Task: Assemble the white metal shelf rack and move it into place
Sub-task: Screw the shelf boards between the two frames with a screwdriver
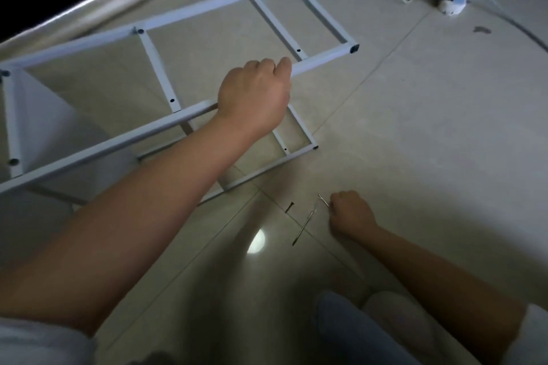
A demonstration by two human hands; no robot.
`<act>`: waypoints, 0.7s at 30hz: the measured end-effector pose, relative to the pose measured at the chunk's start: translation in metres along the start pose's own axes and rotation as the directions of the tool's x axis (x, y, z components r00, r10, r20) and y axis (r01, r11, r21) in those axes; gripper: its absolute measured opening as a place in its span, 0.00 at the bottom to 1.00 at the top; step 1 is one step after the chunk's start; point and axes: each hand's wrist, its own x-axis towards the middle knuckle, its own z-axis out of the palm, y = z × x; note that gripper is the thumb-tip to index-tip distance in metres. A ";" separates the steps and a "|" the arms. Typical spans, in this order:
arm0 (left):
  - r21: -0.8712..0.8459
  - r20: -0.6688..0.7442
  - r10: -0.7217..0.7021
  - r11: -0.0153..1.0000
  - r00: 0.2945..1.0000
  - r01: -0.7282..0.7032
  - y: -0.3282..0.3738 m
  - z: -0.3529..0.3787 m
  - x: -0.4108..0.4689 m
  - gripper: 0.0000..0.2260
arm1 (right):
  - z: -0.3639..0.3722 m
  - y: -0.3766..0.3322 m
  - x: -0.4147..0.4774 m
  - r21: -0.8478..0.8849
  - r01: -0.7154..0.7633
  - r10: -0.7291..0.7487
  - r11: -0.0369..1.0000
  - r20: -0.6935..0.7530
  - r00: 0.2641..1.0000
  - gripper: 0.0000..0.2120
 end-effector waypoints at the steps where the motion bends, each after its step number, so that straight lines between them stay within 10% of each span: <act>1: -0.059 0.005 -0.025 0.998 1.000 0.025 -0.003 -0.002 -0.005 0.12 | -0.002 -0.007 0.004 -0.021 0.080 -0.080 0.997 -0.003 0.997 0.11; 6: -0.157 -0.008 -0.124 0.980 0.992 0.121 -0.030 -0.011 -0.038 0.18 | 0.008 -0.046 0.029 -0.007 0.479 -0.478 0.878 0.054 0.877 0.12; 15: -0.146 0.025 -0.265 0.953 0.964 0.265 -0.062 -0.027 -0.074 0.16 | 0.007 -0.068 0.040 -0.123 0.418 -0.387 0.900 0.214 0.897 0.13; 21: -0.297 0.247 -0.506 0.772 0.826 0.562 -0.074 -0.037 -0.064 0.16 | -0.088 -0.091 0.010 0.346 0.545 -0.475 0.764 -0.270 0.838 0.10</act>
